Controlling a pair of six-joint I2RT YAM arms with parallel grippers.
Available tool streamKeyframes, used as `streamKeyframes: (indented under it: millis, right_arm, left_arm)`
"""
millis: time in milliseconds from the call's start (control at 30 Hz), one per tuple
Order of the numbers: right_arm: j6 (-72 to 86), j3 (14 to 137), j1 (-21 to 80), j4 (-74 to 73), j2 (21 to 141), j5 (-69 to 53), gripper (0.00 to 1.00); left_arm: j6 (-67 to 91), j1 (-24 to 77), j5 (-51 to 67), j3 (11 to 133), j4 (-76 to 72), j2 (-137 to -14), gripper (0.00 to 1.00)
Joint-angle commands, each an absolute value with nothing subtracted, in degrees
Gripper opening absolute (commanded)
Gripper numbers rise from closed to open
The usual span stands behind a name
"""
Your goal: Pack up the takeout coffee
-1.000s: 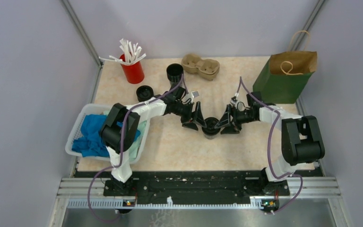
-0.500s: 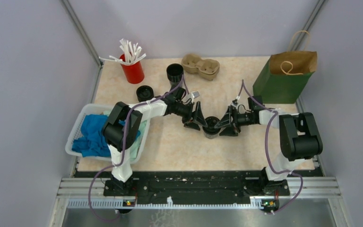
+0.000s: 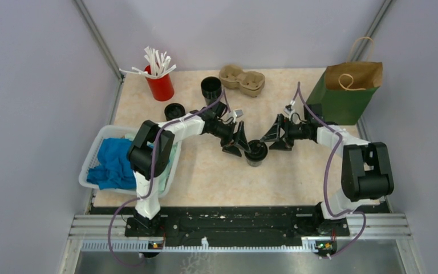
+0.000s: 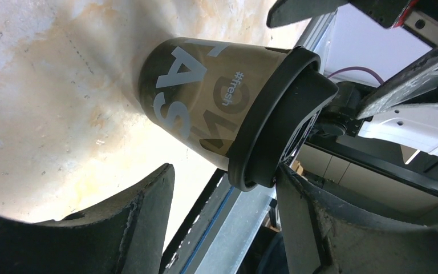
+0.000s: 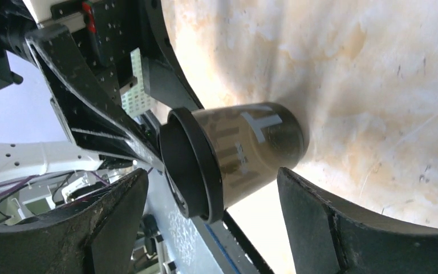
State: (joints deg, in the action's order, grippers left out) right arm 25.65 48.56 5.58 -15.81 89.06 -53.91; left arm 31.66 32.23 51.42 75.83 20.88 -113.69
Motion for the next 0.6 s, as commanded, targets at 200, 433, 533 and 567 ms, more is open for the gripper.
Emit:
streamKeyframes:
  millis: [200, 433, 533, 567]
  right_arm:
    - [31.20, 47.32, 6.94, -5.60, 102.27, -50.96, 0.60]
    - [31.08, 42.61, 6.94, -4.87, 99.02, -46.32, 0.57]
    - [29.21, 47.90, 6.95, -11.61, 92.98, -48.51, 0.72]
    - [28.80, 49.23, 6.94, -13.29, 91.75, -49.31, 0.76]
  left_arm:
    - [26.57, 31.88, 38.00, 74.64, 26.23, -118.83, 0.68]
    - [26.87, 31.89, 37.52, 69.46, 23.05, -119.32, 0.65]
    - [27.04, 31.89, 37.17, 69.99, 23.32, -118.11, 0.66]
    - [26.91, 31.95, 37.03, 70.38, 23.64, -118.02, 0.65]
